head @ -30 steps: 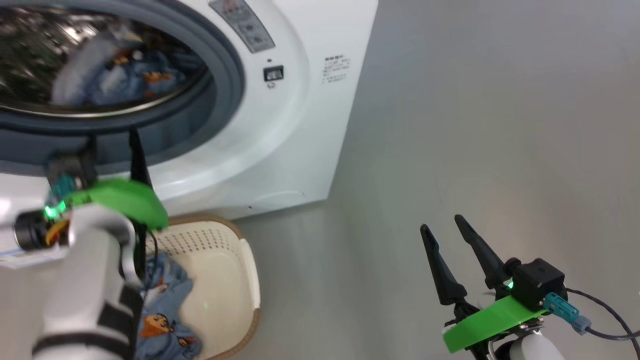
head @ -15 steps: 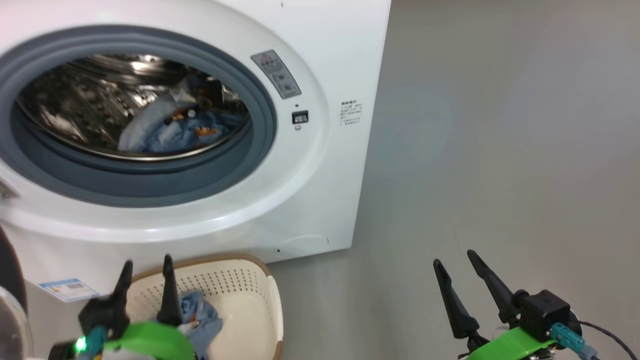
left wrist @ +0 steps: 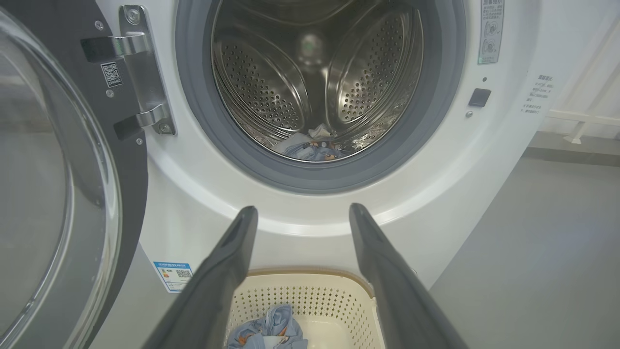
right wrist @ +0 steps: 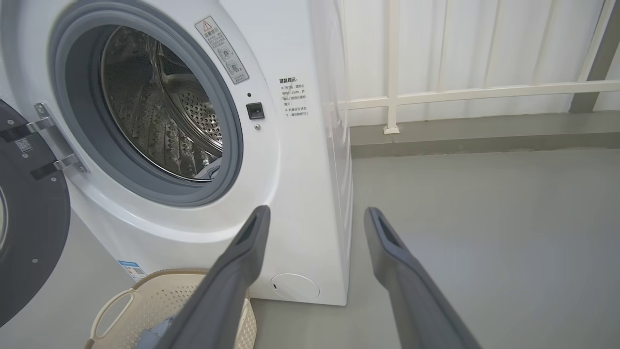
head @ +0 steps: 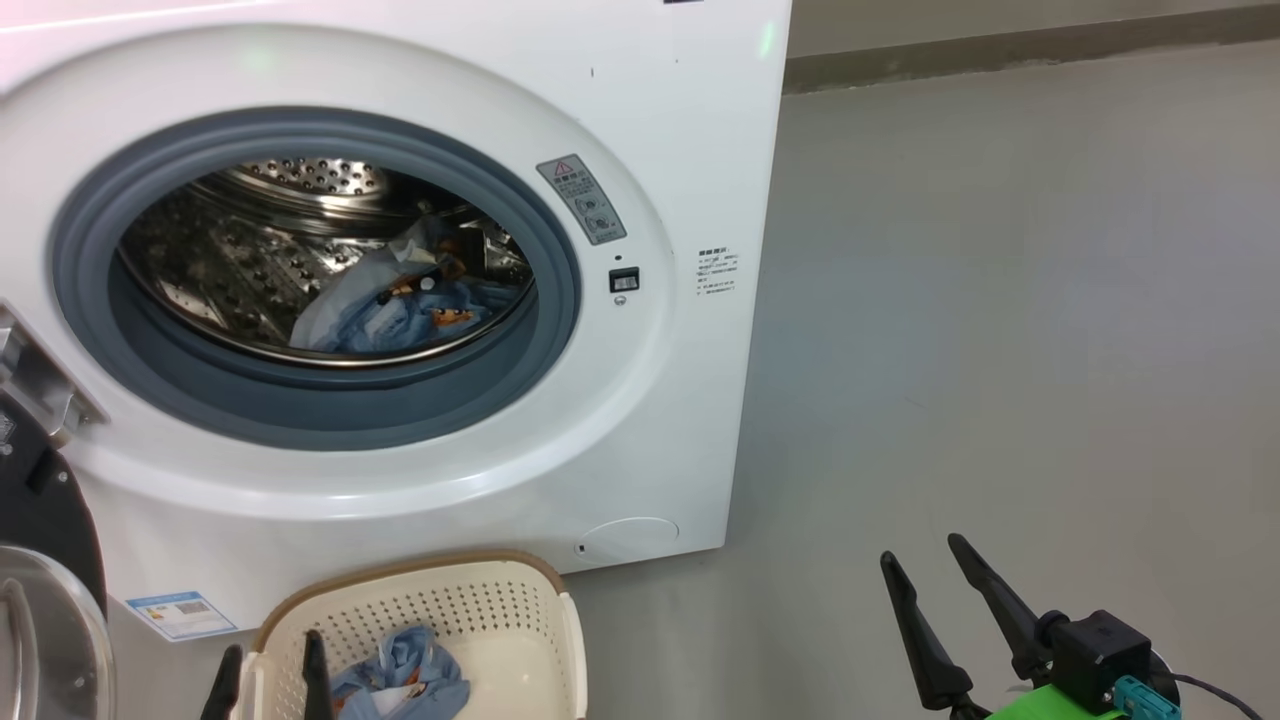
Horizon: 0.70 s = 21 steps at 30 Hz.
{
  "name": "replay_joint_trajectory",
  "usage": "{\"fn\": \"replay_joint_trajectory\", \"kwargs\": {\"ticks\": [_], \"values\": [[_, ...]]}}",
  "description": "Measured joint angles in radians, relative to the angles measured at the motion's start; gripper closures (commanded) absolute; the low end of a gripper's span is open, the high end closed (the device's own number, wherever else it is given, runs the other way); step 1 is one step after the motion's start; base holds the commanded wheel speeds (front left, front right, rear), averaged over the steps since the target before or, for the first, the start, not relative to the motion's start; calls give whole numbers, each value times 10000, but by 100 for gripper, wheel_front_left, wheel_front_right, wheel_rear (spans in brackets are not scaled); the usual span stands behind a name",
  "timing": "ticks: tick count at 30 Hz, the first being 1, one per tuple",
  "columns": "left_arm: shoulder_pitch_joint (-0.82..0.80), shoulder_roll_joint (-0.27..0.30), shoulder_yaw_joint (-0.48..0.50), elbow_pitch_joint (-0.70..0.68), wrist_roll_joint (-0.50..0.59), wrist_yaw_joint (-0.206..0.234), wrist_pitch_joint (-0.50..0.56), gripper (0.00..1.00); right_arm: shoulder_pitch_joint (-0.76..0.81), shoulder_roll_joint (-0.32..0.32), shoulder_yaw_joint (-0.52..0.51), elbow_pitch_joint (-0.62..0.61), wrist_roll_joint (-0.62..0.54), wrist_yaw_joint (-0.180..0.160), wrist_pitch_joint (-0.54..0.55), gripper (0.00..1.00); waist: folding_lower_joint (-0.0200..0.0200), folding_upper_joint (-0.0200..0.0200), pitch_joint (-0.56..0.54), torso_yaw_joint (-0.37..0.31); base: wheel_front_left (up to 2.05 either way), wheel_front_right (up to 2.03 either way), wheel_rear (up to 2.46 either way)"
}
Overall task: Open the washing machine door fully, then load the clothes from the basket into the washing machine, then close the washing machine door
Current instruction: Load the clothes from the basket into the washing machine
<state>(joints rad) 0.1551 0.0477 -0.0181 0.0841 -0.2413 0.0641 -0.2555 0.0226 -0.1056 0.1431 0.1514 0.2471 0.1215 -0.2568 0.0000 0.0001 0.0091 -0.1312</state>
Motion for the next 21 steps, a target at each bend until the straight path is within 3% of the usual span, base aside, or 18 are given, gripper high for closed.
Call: {"fn": "replay_joint_trajectory", "kwargs": {"ticks": [10,21], "values": [[777,0,-38,-562,-48,-63,2,0,30,-138,-270,-111,-65,0,0,0,0,-1,-168,98,0,0,0],[776,0,-61,-685,-109,155,0,0,31,-132,-247,-169,-71,0,0,0,1,0,-25,27,0,0,0]]}}
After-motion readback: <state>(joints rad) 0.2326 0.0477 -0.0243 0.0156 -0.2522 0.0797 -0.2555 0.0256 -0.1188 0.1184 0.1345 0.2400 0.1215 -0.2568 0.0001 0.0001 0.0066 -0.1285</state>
